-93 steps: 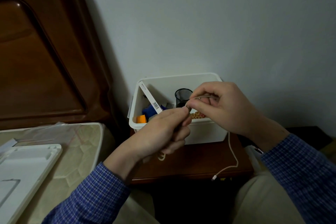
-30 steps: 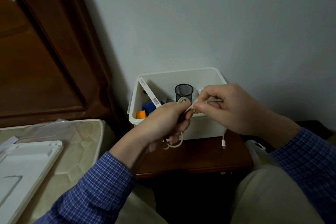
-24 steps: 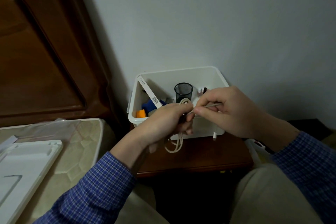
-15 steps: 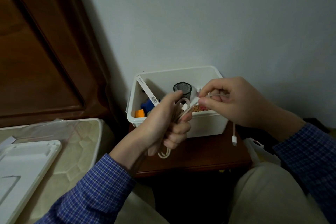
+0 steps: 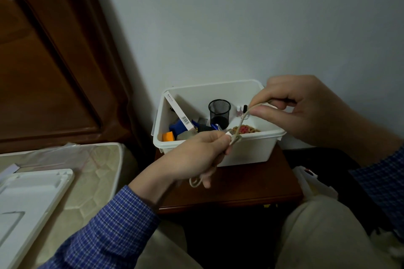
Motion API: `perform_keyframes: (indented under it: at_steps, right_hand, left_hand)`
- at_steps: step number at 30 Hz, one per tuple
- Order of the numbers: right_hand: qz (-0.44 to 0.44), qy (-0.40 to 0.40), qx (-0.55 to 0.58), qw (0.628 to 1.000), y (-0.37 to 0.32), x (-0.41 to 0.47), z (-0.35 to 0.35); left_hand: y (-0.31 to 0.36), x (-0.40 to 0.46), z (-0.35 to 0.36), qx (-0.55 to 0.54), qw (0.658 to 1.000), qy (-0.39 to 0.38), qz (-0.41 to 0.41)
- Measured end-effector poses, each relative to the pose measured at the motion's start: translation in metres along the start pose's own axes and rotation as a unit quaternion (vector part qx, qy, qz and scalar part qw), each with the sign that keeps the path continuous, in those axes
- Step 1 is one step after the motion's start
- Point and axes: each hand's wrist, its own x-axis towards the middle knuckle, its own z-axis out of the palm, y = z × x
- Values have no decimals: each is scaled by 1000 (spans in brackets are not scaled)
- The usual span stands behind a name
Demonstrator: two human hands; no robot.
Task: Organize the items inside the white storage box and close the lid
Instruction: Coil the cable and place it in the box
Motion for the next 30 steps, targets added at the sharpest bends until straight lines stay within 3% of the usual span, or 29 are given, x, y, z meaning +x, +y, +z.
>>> perform_keyframes:
  at_steps: [4, 9, 11, 14, 18, 23, 25, 30]
  right_hand:
    - [-61, -14, -3, 998, -14, 13, -5]
    - [-60, 16, 9, 998, -15, 23, -8]
    - [-61, 15, 17, 998, -15, 25, -5]
    - [-47, 32, 41, 998, -8, 26, 1]
    - [34, 62, 81, 994, 10, 23, 13]
    - [103, 37, 147, 983, 17, 13, 42]
    - [150, 42, 172, 973, 14, 10, 54]
    - [202, -15, 66, 977, 10, -4, 75]
  left_hand:
    - [8, -8, 11, 133, 991, -8, 26]
    - [11, -24, 26, 193, 977, 49, 80]
    - [10, -26, 27, 170, 983, 20, 70]
    - [10, -28, 27, 38, 995, -69, 64]
    - [11, -35, 27, 13, 988, -82, 129]
    - [24, -37, 28, 130, 965, -10, 226]
    - [26, -35, 28, 122, 963, 17, 238]
    - [26, -36, 25, 87, 964, 151, 202]
